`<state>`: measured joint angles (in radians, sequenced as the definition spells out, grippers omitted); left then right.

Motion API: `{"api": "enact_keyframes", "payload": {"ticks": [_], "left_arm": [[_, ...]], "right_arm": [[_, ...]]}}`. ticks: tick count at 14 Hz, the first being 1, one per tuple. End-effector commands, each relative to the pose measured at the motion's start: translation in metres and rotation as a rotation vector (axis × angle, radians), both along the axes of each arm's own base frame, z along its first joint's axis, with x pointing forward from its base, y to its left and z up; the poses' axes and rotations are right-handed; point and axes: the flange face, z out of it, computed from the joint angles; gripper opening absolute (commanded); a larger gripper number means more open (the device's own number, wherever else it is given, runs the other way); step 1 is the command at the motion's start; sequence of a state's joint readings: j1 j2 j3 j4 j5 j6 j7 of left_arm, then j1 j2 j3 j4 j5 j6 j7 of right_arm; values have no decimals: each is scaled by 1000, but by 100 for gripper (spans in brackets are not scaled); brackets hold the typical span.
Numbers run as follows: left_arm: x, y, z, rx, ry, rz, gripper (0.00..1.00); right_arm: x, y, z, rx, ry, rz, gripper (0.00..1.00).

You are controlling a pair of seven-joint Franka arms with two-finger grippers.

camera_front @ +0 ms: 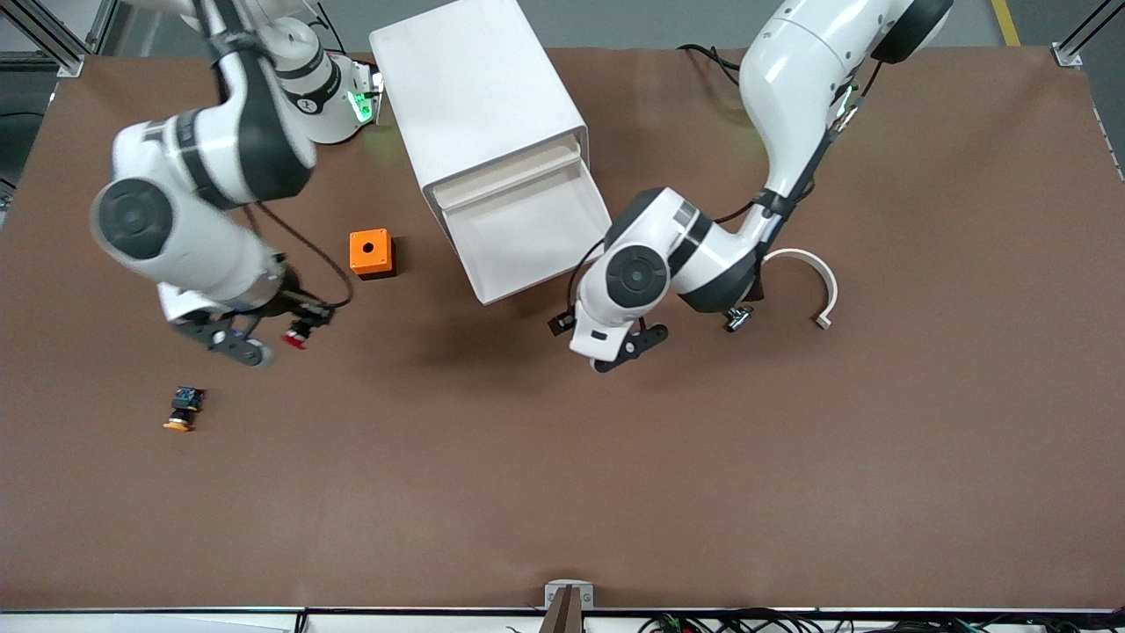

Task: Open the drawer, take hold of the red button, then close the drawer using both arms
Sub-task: 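Push the drawer shut with the left gripper while the right gripper carries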

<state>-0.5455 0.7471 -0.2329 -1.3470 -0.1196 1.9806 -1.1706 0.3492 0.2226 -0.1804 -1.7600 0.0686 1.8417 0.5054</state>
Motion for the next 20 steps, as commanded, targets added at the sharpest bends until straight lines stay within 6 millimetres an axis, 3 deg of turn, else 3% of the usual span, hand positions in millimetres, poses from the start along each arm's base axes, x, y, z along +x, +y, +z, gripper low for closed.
{"api": "enact_keyframes", "payload": {"ticks": [1,4,7,11,14,16,20], "left_arm": [[-25,-18,-7,40,-12,42,99],[-66,-46,-16,73,8,30,99],[-102,-71,-21,105,23,52,99],[-148,-102,-20,134,37,74,99],[-177,-120,-21,144,45,72,99],[-189,-126,-21,147,49,69,99],[-190,-127,-19,146,46,67,99]], "right_arm": [[2,-68,-26,70,24,162,0],[9,-134,-76,82,-18,266,0],[15,-164,-124,62,-71,322,0],[27,-188,-172,20,-137,359,0],[35,-207,-198,-14,-190,391,0],[39,-212,-211,-18,-192,385,0],[41,-211,-226,34,-197,301,0]]}}
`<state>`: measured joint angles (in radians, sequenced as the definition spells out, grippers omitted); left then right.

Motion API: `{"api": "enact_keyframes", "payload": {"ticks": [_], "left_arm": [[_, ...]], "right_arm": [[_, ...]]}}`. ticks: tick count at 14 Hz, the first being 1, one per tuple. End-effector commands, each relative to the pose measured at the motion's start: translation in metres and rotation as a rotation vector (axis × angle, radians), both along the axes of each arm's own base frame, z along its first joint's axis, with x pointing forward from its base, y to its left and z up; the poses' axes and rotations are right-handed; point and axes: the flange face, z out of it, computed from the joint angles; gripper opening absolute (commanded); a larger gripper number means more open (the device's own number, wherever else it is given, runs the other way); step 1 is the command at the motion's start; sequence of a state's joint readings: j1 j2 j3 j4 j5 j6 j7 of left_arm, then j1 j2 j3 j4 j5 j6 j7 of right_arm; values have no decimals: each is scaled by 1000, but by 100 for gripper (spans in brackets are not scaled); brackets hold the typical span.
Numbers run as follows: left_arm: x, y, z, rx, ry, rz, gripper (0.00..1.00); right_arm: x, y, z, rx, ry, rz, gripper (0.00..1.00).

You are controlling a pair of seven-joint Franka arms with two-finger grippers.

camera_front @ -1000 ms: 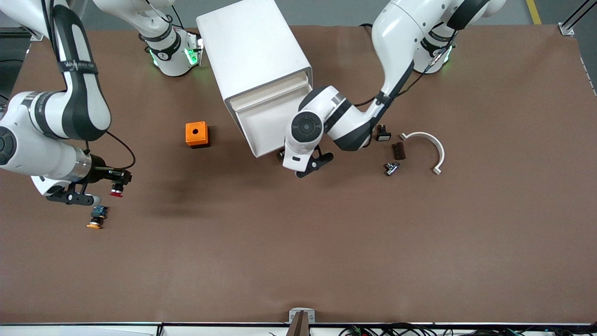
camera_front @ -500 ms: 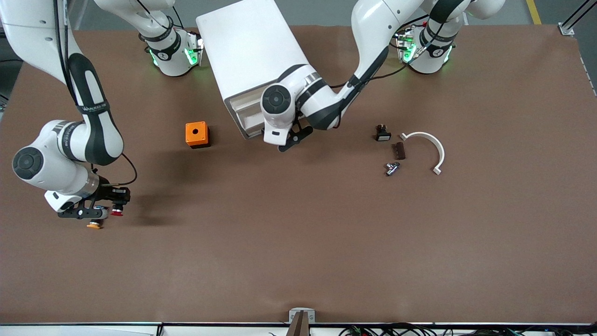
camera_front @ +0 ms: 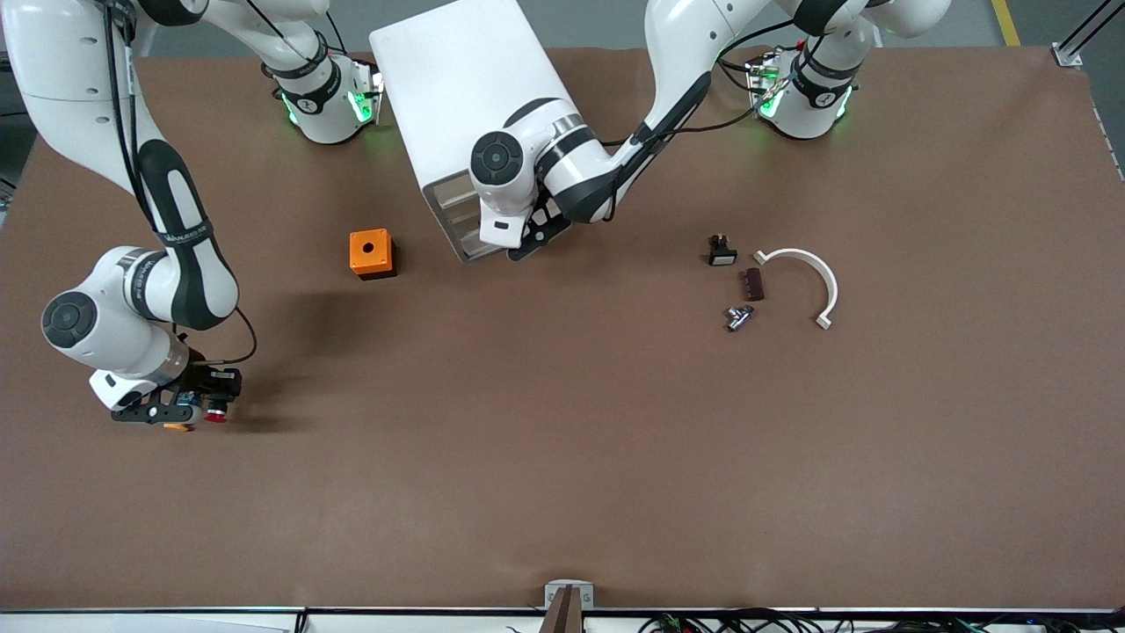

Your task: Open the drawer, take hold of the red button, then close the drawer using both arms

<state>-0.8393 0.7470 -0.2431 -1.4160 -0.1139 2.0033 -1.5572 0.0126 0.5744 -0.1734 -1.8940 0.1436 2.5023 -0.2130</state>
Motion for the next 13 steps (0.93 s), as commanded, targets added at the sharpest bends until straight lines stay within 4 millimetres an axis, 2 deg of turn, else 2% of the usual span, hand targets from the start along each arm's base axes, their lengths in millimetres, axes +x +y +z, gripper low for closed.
{"api": "enact_keyframes", "payload": {"ticks": [1,2,3,5,7,9,11,12,13], "left_arm": [[-4,3,13,2,-19,4,99],[6,8,16,1,-32,7,99],[26,20,18,5,-47,33,99],[77,54,37,8,-108,84,99],[128,97,63,1,-163,119,99],[171,146,89,-7,-187,102,100],[213,210,120,-8,-199,105,100],[227,235,134,-10,-218,86,100],[238,259,143,1,-226,69,100]], "right_arm": [[7,1,-5,47,-8,-31,0],[6,1,-7,50,-6,-35,0],[5,1,-13,50,2,-35,0],[4,0,-17,48,7,-33,0],[4,-1,-20,48,8,-35,0],[7,-2,-25,39,-9,-35,0],[9,0,-25,37,-16,-36,4],[11,1,-22,38,-16,-40,35],[12,-1,-21,33,-18,-36,85]]}}
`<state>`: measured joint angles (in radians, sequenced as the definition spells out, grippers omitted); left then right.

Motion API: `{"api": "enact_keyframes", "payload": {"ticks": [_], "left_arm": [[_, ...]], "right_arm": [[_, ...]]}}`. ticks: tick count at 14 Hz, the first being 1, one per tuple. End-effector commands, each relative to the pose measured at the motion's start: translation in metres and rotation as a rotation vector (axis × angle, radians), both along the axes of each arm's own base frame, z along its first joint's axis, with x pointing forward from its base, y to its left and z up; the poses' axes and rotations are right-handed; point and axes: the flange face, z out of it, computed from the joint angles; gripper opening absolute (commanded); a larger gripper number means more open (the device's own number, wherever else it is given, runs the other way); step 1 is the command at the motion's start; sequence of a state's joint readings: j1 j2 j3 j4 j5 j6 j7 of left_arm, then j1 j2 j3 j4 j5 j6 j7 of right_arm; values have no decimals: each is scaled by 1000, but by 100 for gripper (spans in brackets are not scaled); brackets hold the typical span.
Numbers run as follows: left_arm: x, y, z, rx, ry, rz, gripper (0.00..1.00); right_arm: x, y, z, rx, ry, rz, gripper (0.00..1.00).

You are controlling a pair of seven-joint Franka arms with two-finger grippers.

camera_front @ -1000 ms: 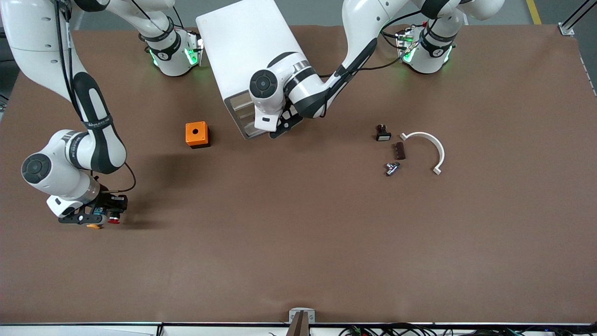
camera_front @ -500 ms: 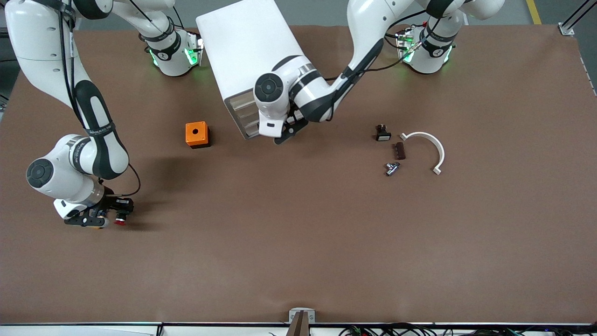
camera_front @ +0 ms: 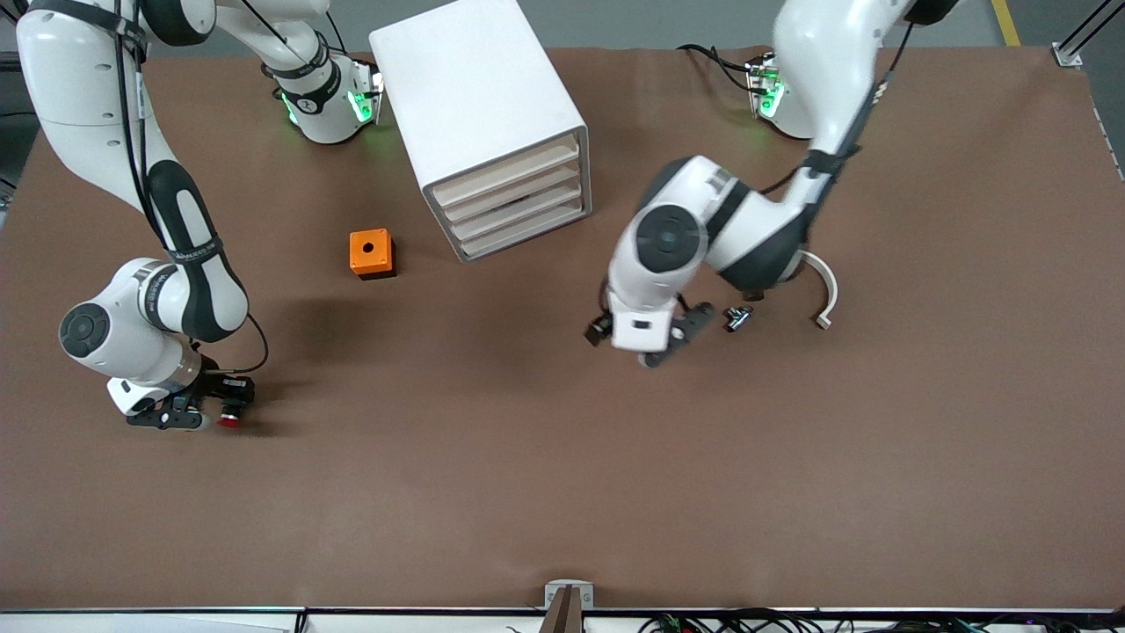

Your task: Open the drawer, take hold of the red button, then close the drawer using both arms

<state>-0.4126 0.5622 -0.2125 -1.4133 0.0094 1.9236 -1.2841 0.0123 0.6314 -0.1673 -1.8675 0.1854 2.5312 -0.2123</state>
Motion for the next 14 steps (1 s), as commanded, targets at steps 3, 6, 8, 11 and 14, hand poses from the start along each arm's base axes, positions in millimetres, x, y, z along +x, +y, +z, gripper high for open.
{"api": "enact_keyframes", "payload": {"ticks": [3,6,8,11,14], "left_arm": [[27,92,58,52,-53,-105,100],[32,144,97,73,-60,-152,100],[29,174,125,77,-59,-210,100],[19,218,164,88,-54,-298,100],[6,243,199,96,-68,-353,100]], "right_arm": [[18,-8,19,16,-21,-7,100],[31,-4,51,63,80,2,100],[32,-10,90,84,145,5,100],[27,5,170,46,205,80,100],[15,30,238,56,281,11,100]]}}
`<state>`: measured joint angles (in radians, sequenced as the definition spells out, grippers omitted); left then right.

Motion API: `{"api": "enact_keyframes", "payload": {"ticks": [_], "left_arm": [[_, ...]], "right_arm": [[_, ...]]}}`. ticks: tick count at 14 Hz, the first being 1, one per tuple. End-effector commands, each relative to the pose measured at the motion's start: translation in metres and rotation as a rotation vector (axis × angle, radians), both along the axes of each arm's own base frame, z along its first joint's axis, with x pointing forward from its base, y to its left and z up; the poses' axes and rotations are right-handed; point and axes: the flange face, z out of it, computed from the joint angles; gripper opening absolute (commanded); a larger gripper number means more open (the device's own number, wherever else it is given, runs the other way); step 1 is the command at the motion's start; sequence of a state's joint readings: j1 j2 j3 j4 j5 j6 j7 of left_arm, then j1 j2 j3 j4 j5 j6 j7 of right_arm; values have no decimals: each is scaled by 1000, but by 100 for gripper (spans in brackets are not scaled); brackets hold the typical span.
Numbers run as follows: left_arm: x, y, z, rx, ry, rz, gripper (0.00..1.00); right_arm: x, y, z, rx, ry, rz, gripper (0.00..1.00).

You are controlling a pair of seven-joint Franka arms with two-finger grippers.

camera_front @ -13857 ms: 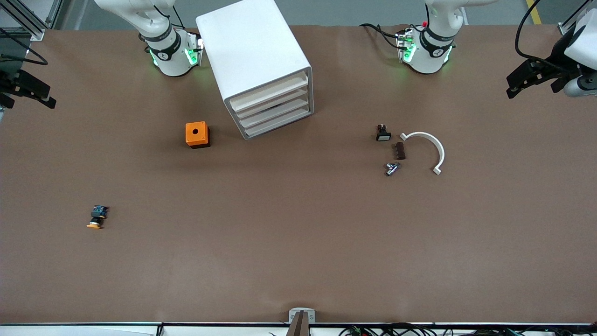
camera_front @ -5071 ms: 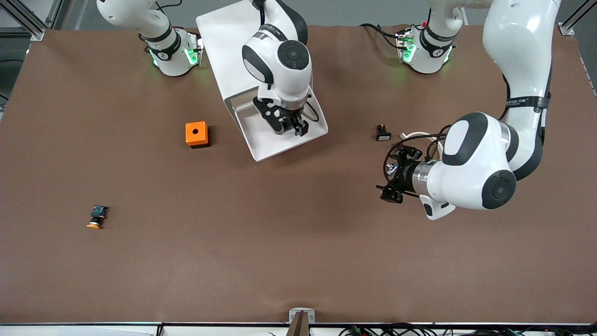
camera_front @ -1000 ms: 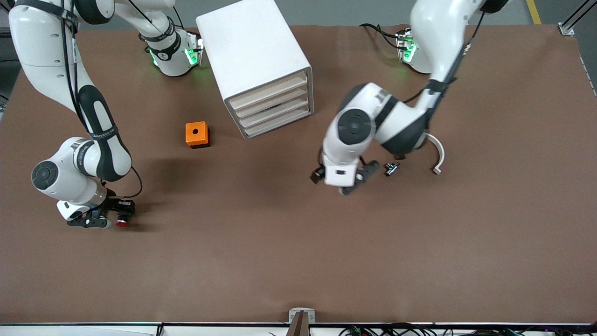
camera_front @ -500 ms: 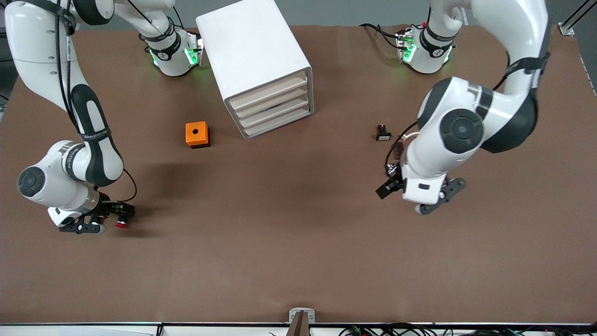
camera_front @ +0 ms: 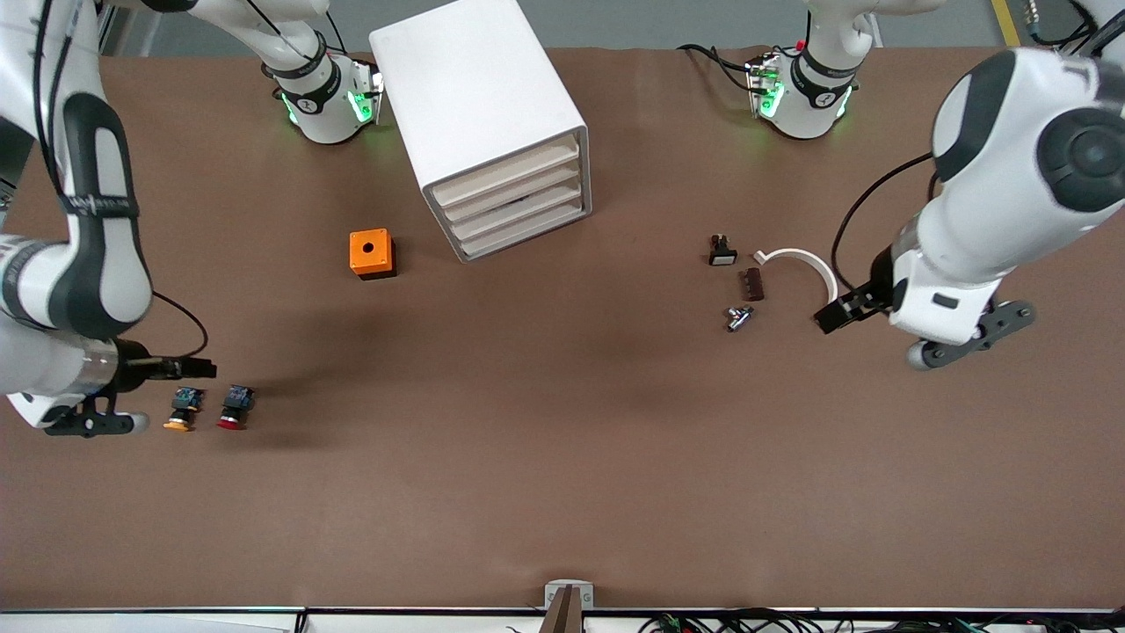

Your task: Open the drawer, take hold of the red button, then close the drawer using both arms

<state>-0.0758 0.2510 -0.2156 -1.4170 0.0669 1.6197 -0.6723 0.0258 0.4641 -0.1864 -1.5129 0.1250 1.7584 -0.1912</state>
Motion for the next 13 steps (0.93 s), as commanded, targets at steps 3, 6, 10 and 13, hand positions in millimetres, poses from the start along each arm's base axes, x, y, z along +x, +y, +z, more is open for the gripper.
{"api": "enact_keyframes", "payload": {"ticks": [3,6,10,13], "left_arm": [[-31,40,44,41,17,-108,100],[-42,58,64,41,2,-214,100],[-70,103,84,49,-16,-284,100],[-80,105,95,51,-30,-283,100]], "right_arm": [[-21,19,74,-20,34,-78,100],[-28,16,104,-12,-7,-97,100],[-39,17,139,-19,-24,-135,100],[-41,9,177,-25,-42,-132,100]]}}
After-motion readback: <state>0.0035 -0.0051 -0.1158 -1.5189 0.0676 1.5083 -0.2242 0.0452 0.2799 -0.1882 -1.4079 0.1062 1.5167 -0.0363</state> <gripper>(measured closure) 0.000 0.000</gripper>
